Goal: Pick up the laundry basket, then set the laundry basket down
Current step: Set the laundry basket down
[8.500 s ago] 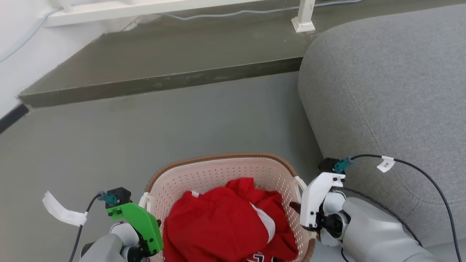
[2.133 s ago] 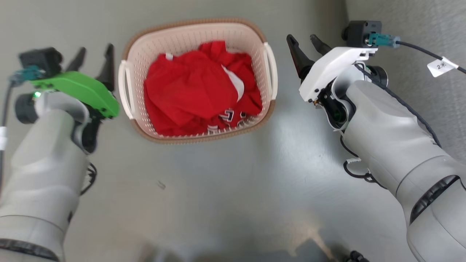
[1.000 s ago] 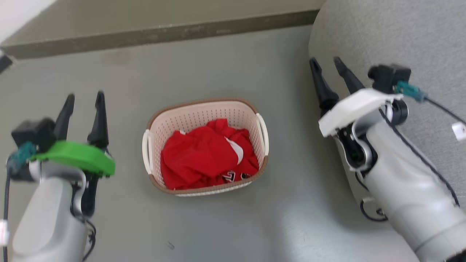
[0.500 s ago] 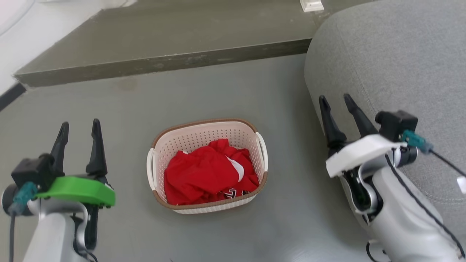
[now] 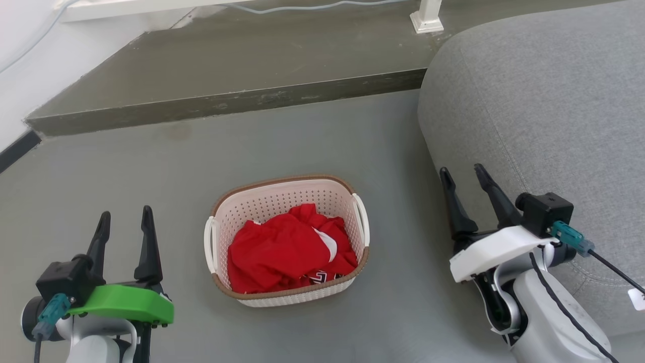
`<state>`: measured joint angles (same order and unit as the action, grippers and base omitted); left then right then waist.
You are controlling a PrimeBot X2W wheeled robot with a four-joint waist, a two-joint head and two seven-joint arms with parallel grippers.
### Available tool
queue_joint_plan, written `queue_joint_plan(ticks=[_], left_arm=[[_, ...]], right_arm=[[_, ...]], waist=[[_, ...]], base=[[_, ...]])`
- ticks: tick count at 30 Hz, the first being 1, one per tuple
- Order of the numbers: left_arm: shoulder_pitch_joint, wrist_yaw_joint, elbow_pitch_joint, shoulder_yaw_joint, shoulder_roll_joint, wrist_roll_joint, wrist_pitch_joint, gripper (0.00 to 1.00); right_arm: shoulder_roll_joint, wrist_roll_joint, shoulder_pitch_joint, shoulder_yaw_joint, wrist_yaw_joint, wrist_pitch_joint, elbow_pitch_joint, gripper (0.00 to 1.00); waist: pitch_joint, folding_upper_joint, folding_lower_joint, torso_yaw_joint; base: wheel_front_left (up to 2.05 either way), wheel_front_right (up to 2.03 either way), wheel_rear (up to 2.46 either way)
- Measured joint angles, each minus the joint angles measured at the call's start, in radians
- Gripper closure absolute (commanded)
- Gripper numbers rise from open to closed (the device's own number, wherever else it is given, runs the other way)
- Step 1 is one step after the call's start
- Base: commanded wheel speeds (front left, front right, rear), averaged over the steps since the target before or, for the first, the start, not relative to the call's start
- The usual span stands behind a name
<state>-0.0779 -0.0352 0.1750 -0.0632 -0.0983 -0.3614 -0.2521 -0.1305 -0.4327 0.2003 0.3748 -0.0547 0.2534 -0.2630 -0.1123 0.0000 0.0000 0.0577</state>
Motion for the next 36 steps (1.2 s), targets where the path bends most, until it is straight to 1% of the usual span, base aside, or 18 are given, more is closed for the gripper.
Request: queue_joint_plan(ticks=[9,15,21,25,27,31,34,36], left_arm=[[0.02,-0.015,-0.015,0.023,0.023,0.018,0.0,0.0],[0.041,-0.025,-0.02,0.032,0.026,0.019,0.0,0.0],[0.047,-0.035,-0.026,0.036,0.03,0.025,0.0,0.0],[0.054,-0.04,-0.026,0.037,0.034,0.026,0.0,0.0],[0.058,-0.044,-0.026,0.038,0.037,0.028,0.0,0.0],[0.059,-0.045,-0.028,0.043,0.041,0.032,0.0,0.0],[0.059,-0.046,-0.029,0.048,0.043,0.032,0.0,0.0],[0.059,-0.053,-0.031,0.051,0.044,0.032,0.0,0.0]], right_arm=[[-0.001,0.042,-0.048,-0.031,0.0,0.0,0.019,0.0],[0.005,0.064,-0.068,-0.036,0.005,0.0,0.026,0.0],[0.012,0.074,-0.085,-0.047,0.018,0.0,0.031,0.0],[0.016,0.079,-0.091,-0.051,0.02,0.0,0.033,0.0],[0.019,0.082,-0.093,-0.053,0.028,0.0,0.035,0.0],[0.025,0.091,-0.103,-0.062,0.03,0.0,0.041,0.0],[0.028,0.093,-0.107,-0.069,0.037,0.0,0.045,0.0],[0.031,0.098,-0.107,-0.074,0.038,0.0,0.047,0.0]], waist=[[0.017,0.0,0.0,-0.002],[0.025,0.0,0.0,-0.005],[0.03,0.0,0.0,-0.005],[0.031,0.0,0.0,-0.004],[0.031,0.0,0.0,-0.003],[0.03,0.0,0.0,-0.002],[0.027,0.0,0.0,-0.001],[0.025,0.0,0.0,-0.002]], base=[[0.0,0.0,0.0],[0.0,0.0,0.0],[0.0,0.0,0.0],[0.0,0.0,0.0],[0.0,0.0,0.0],[0.0,0.0,0.0],[0.0,0.0,0.0],[0.0,0.0,0.0]])
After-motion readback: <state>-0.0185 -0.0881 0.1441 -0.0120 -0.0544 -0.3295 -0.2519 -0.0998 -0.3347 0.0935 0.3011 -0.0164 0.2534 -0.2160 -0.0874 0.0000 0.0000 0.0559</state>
